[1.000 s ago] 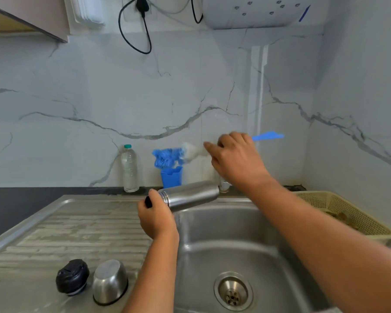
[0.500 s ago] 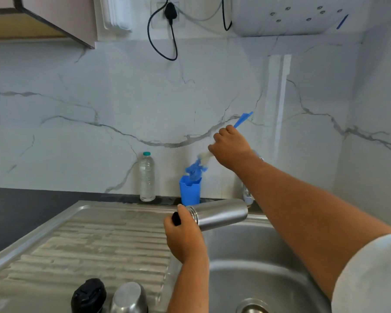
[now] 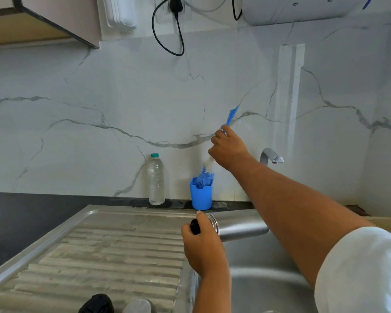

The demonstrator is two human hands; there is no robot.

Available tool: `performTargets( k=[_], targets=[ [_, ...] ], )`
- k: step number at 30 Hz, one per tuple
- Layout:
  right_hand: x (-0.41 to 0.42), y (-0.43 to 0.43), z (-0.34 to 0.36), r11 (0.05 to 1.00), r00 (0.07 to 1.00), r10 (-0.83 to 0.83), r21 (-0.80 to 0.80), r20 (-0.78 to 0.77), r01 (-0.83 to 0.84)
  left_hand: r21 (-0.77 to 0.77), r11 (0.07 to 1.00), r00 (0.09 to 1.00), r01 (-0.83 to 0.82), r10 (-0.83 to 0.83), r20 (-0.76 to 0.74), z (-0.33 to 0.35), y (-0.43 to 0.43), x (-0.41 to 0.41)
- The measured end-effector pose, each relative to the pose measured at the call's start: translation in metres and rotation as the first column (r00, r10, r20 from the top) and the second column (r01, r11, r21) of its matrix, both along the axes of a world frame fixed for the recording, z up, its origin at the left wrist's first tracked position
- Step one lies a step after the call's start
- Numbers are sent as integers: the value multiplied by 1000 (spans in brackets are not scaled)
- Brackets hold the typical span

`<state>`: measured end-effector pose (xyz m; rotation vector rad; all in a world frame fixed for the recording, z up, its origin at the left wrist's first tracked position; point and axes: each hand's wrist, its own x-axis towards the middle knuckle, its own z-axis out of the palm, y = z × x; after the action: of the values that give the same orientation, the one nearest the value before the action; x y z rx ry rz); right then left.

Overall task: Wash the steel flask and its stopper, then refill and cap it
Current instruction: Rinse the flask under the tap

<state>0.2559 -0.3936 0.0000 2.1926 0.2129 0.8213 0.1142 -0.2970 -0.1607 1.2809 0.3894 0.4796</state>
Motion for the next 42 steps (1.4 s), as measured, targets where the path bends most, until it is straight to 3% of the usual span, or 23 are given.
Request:
performTargets(
  k=[13,20,24,28,30,32,34,35,38,42],
  targets=[
    [24,14,-36,996,984,-83,0,-160,84,-8,999,999,32,-32,-2,0,-4,4],
    [7,3,-42,997,983,67,33,-168,-63,-63,995,996,83,-84,-17,0,-2,3],
    [-19,-9,-53,963,959,225,187,-170,-193,-85,992,995,93,-95,-20,2,-1,1],
    [-49,-44,-89,830,961,265,527,-84,-183,-82,992,995,97,-97,-1,1,-3,0],
    [-63,-70,-107,690,986,154,721,-63,-62,-87,989,993,117,-116,17,1,-5,-1],
    [-73,-92,-117,483,985,29,865,-170,135,-86,985,988,153,-151,29,1,-7,-1],
    [-77,-108,-121,291,957,21,918,-289,270,-75,980,983,183,-181,36,1,-9,-2],
    [-80,-112,-120,243,945,41,920,-325,306,-66,978,980,198,-196,37,1,-10,-2],
    [-84,-116,-121,172,916,138,920,-377,352,-30,971,971,238,-237,40,0,-13,-3],
    [-73,-117,-132,79,913,251,946,-323,313,24,961,960,277,-277,32,-1,-15,-3]
  ],
)
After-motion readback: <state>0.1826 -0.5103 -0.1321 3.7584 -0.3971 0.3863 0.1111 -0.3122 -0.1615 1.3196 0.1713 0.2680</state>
